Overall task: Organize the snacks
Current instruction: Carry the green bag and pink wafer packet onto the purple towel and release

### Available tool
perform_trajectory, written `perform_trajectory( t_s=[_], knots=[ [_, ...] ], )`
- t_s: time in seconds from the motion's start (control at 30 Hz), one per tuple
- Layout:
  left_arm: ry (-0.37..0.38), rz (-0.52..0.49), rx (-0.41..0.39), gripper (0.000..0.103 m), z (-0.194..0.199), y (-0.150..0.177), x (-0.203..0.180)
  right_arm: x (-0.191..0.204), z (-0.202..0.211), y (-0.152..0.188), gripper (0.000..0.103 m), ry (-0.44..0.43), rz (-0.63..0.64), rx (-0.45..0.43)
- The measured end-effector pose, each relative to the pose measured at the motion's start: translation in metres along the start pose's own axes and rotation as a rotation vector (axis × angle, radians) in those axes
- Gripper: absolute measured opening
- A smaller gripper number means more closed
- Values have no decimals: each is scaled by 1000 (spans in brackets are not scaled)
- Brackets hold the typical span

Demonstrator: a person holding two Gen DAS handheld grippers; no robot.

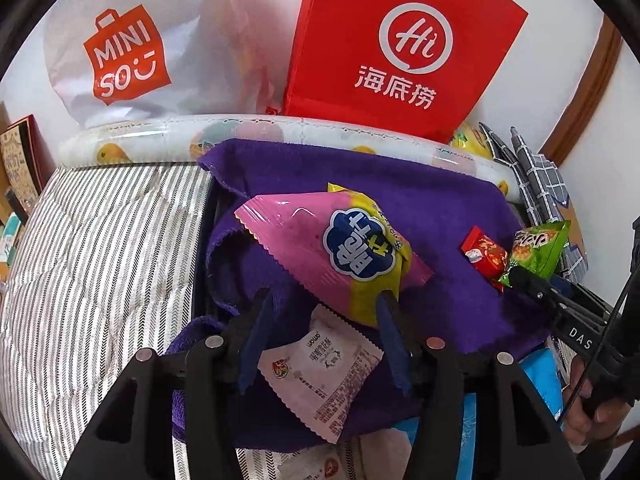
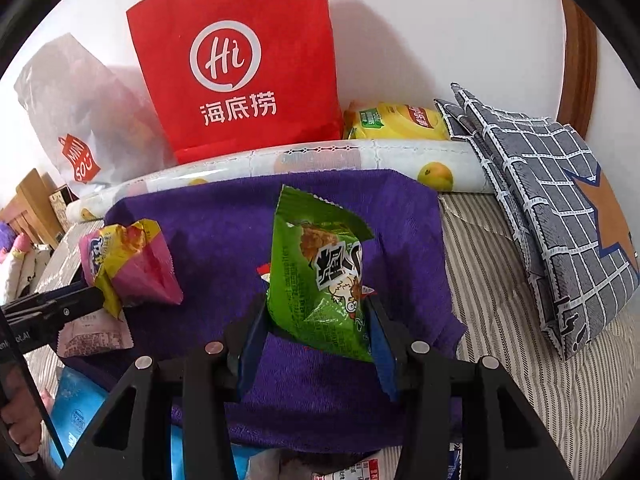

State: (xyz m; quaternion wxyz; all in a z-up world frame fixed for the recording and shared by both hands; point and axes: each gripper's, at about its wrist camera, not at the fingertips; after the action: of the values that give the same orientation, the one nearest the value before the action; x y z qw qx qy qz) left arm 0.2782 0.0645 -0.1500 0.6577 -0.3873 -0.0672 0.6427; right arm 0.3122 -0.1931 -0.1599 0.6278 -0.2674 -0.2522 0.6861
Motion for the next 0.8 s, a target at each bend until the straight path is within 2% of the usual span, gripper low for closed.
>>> perform_trajectory(
  t_s=[0.13, 0.2, 0.27, 0.33, 0.5, 0.57, 0.63, 0.8],
  knots=[
    [7, 7, 3, 55, 0, -1, 0, 0, 2, 0, 49, 0, -6, -7],
    [25, 19, 11, 55, 1, -1, -1, 0, 4, -1, 61, 6, -3, -22],
    [41, 23, 10, 57, 2, -1, -2, 0, 8, -2, 63, 3, -2, -41],
    [34, 14, 1, 59, 4, -2, -4, 0, 12, -3, 69, -7, -1, -54],
    [49, 20, 0, 59, 8, -2, -7, 1, 33, -5, 80, -32, 2, -153],
    [61, 16, -4, 60, 11, -3, -10, 4, 39, -6, 82, -6, 8, -183],
    [61, 4, -12, 62, 16, -3, -14, 5, 46, -8, 83, 59, 10, -201],
    [82, -5, -19, 63, 29, -3, -21, -6, 69, -3, 83, 113, -22, -180]
  ],
)
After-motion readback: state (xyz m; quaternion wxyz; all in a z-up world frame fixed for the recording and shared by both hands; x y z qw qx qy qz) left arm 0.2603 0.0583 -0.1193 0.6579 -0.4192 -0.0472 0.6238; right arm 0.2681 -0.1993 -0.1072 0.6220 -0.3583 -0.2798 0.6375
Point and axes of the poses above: each gripper's, at about its wrist camera, not at the fingertips, and z roughly against the way its jaws point, x to its left, y to its underside, and after that the axes turned 14 degrees about y, right-handed
